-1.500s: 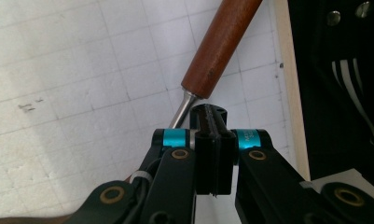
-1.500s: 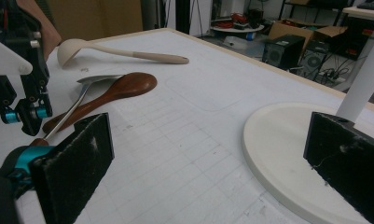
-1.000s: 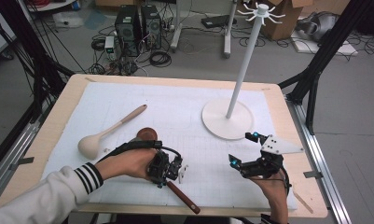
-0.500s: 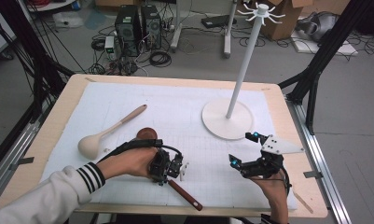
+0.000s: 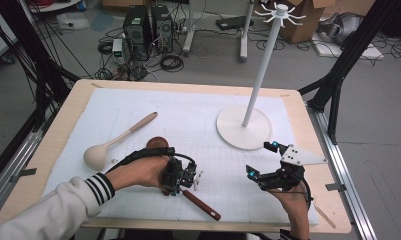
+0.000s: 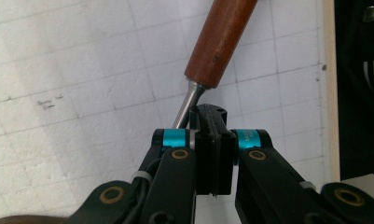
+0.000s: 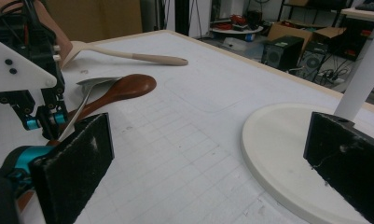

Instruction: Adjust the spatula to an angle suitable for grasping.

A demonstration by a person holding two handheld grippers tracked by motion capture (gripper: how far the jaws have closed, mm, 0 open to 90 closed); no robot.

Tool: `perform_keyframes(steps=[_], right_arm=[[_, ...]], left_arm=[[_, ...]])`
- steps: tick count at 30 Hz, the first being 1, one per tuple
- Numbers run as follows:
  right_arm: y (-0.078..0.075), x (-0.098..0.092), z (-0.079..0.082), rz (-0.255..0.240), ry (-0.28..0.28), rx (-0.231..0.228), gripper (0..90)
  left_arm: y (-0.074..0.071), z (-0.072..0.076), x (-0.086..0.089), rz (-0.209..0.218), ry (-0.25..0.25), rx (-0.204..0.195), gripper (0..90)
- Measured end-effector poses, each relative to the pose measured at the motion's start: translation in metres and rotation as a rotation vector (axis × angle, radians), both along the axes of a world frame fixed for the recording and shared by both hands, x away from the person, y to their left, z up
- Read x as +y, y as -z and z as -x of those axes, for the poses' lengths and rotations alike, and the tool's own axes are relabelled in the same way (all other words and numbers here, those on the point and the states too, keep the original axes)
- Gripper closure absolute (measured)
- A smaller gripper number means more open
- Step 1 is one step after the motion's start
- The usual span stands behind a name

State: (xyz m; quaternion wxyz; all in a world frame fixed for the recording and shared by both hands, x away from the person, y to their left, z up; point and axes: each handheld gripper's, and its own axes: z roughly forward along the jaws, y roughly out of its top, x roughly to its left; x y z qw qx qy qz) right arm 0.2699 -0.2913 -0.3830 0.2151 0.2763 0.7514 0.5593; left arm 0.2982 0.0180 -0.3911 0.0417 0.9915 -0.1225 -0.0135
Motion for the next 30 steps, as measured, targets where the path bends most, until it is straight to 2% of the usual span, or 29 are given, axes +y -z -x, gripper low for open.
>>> perform_keyframes(steps=[19,24,30], right_arm=[[-0.0021,-0.0007,0.0019,-0.013,0.003,-0.004,0.5],[-0.0021,-0.0014,0.0015,-0.014,0.003,-0.009,0.5],[-0.0019,0.0,0.0015,-0.01,0.001,-0.008,0.4]], left_arm=[[0.0018,-0.0103,-0.0041,-0.004,-0.045,-0.026,89.5],[0.0013,-0.0084,-0.0043,-0.002,-0.039,-0.017,89.5],[0.0049,-0.008,-0.0069,-0.007,-0.038,-0.028,89.5]])
